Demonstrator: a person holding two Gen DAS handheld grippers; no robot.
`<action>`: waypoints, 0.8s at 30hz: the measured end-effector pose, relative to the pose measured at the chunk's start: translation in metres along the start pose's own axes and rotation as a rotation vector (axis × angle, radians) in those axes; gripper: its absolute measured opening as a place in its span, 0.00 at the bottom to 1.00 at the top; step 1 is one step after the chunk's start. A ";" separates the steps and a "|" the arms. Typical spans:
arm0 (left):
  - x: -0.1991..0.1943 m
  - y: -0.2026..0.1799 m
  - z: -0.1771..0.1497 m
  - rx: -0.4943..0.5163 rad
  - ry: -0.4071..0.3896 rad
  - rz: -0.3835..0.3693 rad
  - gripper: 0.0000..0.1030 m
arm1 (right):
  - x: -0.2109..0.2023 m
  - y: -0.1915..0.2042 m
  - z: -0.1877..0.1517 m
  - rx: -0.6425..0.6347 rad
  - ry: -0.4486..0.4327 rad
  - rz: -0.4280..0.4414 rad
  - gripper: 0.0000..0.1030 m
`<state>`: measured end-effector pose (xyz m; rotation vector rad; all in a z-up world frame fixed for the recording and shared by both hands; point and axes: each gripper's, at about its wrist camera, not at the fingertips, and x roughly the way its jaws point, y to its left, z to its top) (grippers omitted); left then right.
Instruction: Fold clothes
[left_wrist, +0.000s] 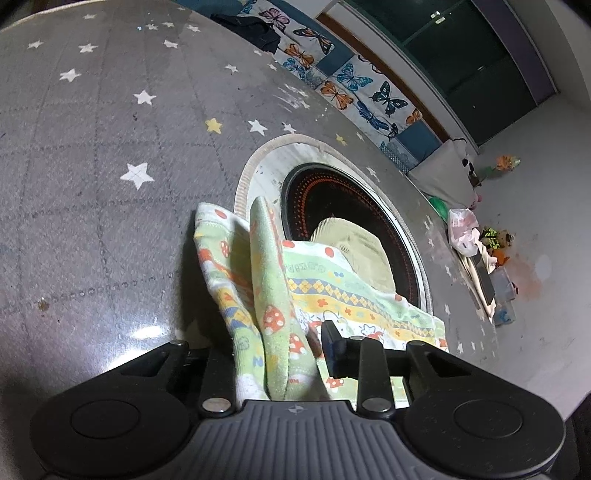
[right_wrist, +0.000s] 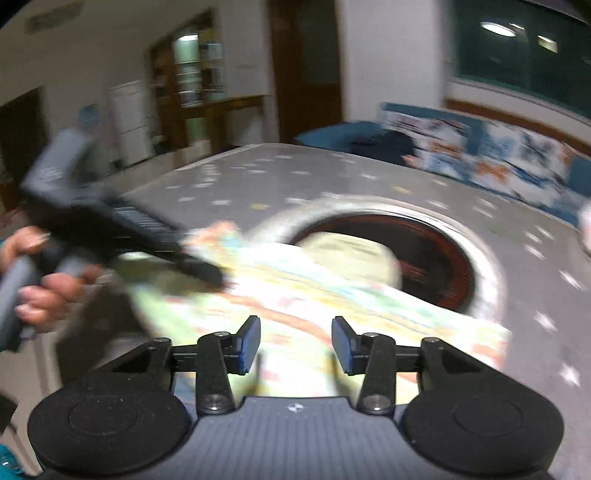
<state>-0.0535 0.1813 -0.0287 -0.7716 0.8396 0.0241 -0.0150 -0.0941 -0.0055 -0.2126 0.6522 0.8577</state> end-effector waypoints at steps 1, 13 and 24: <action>0.000 -0.001 0.000 0.005 -0.001 0.002 0.31 | 0.000 -0.011 -0.001 0.021 -0.006 -0.038 0.45; 0.003 -0.009 0.001 0.075 -0.005 0.043 0.31 | 0.018 -0.088 -0.020 0.207 0.024 -0.249 0.60; 0.004 -0.014 0.001 0.112 -0.001 0.064 0.31 | 0.019 -0.083 -0.020 0.208 0.030 -0.206 0.48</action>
